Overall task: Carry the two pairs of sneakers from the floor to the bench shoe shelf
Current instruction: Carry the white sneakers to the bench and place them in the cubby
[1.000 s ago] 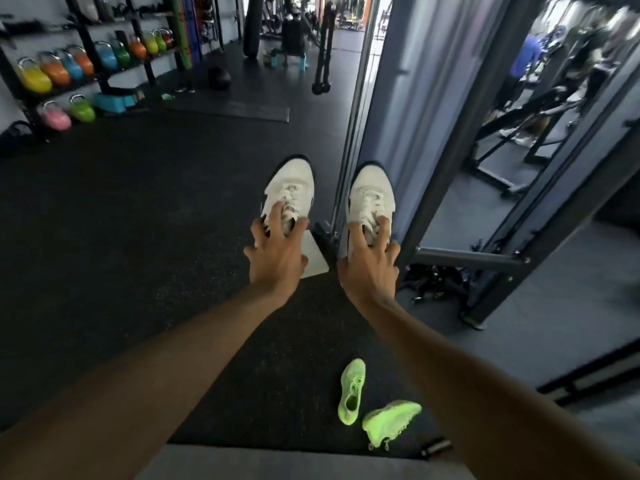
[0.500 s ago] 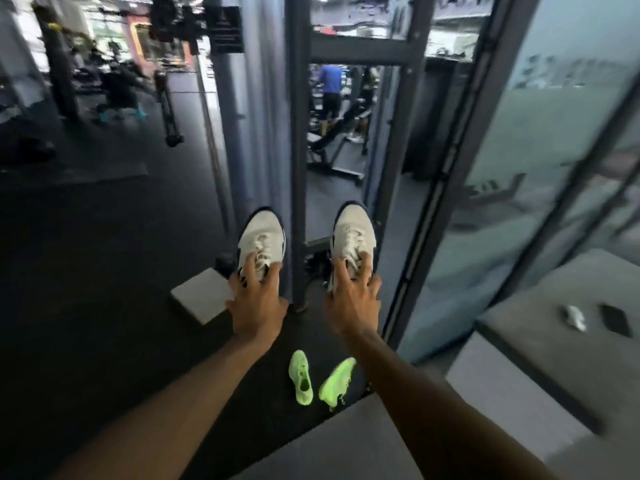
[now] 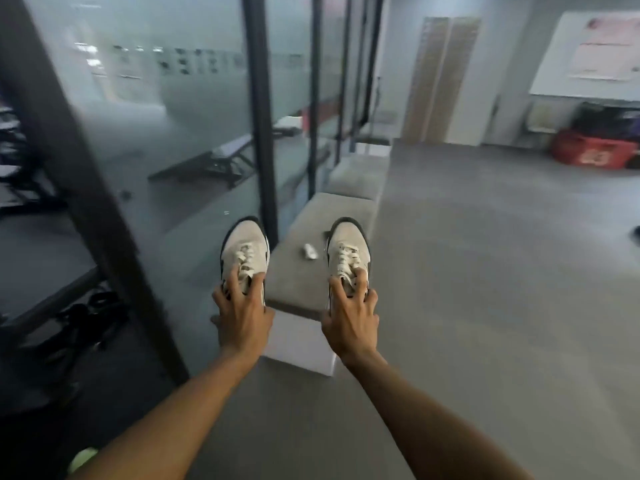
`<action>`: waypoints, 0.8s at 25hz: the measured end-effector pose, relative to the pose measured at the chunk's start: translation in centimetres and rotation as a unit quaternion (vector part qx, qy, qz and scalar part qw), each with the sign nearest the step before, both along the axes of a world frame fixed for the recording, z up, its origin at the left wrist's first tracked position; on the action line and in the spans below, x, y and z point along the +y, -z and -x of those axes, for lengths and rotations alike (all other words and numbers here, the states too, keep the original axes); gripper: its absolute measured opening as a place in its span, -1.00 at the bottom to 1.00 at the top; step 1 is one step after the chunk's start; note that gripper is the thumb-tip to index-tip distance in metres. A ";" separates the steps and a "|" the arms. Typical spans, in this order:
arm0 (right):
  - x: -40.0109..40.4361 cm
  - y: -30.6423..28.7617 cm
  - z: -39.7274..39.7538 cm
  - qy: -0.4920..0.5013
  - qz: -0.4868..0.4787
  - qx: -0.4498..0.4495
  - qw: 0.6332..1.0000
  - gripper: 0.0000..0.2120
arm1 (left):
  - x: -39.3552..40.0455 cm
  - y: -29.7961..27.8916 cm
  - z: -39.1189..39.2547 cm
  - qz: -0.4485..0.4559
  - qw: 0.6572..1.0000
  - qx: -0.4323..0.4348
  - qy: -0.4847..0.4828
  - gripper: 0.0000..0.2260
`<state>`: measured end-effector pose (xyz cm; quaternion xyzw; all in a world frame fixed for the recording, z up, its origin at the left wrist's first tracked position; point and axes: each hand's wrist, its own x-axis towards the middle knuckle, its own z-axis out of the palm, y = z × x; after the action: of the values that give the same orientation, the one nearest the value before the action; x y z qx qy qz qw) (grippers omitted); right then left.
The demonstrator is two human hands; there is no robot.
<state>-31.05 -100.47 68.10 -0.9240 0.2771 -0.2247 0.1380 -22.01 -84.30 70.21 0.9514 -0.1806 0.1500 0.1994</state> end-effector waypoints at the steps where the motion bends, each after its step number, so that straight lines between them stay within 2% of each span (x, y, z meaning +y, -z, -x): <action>1: -4.4 -0.3 1.3 0.019 0.000 0.003 1.000 -0.43 | -4.8 -0.3 0.3 0.007 1.000 0.004 0.022 -0.47; 4: -16.7 -0.8 4.9 0.084 -0.008 0.014 0.996 -0.47 | -18.3 -0.9 1.4 0.011 0.997 0.013 0.078 -0.47; 8: -29.2 -1.6 5.4 0.156 -0.021 0.016 0.987 -0.47 | -31.7 -1.1 0.2 -0.005 0.991 0.017 0.134 -0.44; 17: -55.7 -2.7 -7.9 0.221 -0.016 0.019 0.975 -0.45 | -62.3 -0.3 -13.2 -0.010 0.978 0.042 0.204 -0.47; 20: -64.8 -3.3 -12.8 0.234 -0.026 0.013 0.972 -0.46 | -72.0 -1.4 -18.5 -0.017 0.975 0.022 0.219 -0.46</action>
<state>-18.30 -165.27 71.43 -0.8326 0.4928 -0.2317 0.1018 -3.51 -156.34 71.57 0.8950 -0.3824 0.0788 0.2156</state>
